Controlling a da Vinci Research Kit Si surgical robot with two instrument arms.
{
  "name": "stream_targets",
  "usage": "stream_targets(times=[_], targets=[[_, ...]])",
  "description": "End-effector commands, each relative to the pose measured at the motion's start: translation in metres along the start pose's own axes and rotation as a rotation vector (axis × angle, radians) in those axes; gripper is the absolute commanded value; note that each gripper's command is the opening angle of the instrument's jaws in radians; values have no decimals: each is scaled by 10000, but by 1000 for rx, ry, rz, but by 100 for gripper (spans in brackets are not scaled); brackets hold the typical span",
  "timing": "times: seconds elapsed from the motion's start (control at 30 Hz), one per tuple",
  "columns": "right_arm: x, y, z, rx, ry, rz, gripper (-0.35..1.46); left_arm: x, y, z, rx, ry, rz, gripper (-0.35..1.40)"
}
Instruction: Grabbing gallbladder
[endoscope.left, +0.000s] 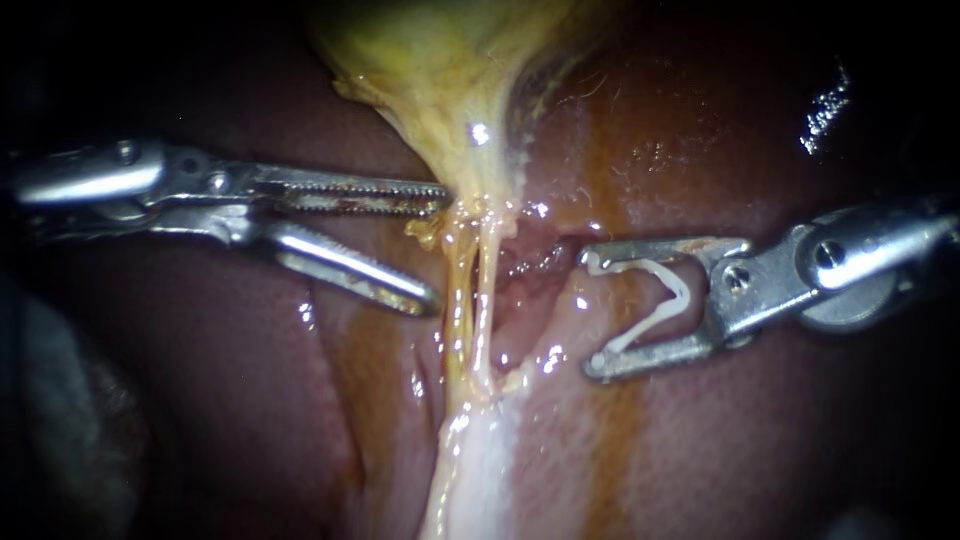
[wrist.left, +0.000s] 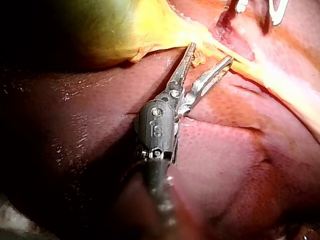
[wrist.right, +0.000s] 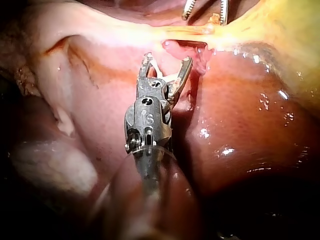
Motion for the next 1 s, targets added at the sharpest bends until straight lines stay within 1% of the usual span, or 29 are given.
stream_targets(times=[0.03, 0.1, 0.2, 0.23, 0.3, 0.4, 0.47, 0.53, 0.6, 0.7, 0.9, 1.0], targets=[[0, 0, 1, 0, 0, 0, 50, -2, -2, 1, 1, -1, -12, 34], [0, 0, 1, 0, 0, 0, 50, -6, -4, 2, 5, -1, -10, 34], [0, 0, 1, 0, 0, 0, 50, -10, -6, 2, 5, -1, -19, 29], [0, 0, 1, 0, 0, 0, 50, -11, -6, 2, 5, -1, -31, 24], [0, 0, 1, 0, 0, 0, 50, -11, -6, 1, 10, 0, -36, 17], [0, 0, 1, 0, 0, 0, 50, -11, -7, -2, 12, 1, -48, 2], [0, 0, 1, 0, 0, 0, 50, -9, -7, -5, 16, 1, -62, -15], [0, 0, 1, 0, 0, 0, 50, -5, -6, -9, 17, 2, -64, -30], [0, 0, 1, 0, 0, 0, 50, -2, -6, -12, 22, 3, -72, -35], [0, 0, 1, 0, 0, 0, 50, 2, -5, -15, 29, 4, -81, -35], [0, 0, 1, 0, 0, 0, 50, 9, 0, -24, 26, 4, -92, -35], [-1, 0, 0, 0, 0, 0, 50, 16, 6, -34, 22, -2, -131, -35]])
